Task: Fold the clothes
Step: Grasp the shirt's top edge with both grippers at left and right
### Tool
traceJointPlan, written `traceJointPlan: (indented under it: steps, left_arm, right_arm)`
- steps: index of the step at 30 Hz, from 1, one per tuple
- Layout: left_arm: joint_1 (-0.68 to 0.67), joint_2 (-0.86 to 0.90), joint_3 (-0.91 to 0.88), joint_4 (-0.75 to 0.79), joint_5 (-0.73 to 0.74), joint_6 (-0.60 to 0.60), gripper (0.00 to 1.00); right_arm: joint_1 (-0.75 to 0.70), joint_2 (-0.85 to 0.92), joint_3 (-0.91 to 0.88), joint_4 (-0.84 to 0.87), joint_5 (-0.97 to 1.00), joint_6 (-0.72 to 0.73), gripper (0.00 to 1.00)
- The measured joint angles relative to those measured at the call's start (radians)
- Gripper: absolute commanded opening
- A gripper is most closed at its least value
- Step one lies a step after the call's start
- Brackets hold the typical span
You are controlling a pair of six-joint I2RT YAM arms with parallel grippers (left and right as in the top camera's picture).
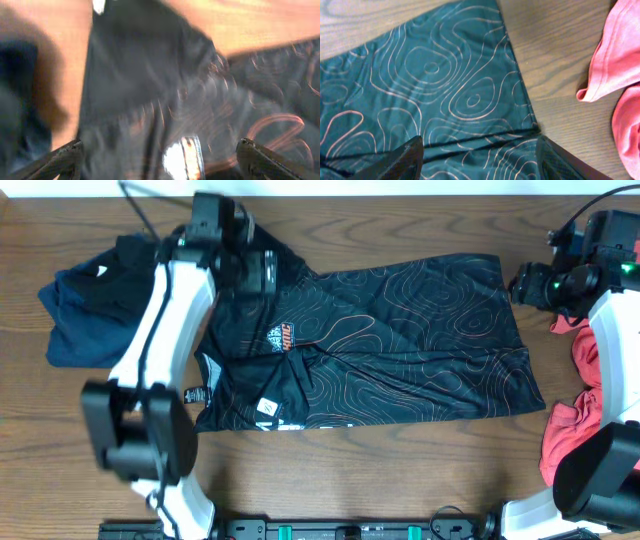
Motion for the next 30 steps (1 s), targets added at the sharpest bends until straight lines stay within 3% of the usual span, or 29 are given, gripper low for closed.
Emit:
traceJointPlan:
  steps: [8, 18, 30]
  left_arm:
    - [0.066, 0.249, 0.175, 0.181, -0.002, 0.069, 0.98]
    - [0.104, 0.424, 0.179, 0.406, -0.007, 0.094, 0.98]
    - [0.101, 0.508, 0.179, 0.571, 0.008, 0.102, 1.0]
  right_arm:
    - [0.011, 0.0, 0.0, -0.051, 0.007, -0.008, 0.68]
    - [0.013, 0.0, 0.0, -0.068, 0.011, -0.008, 0.66]
    - [0.013, 0.0, 0.0, -0.095, 0.013, -0.007, 0.61]
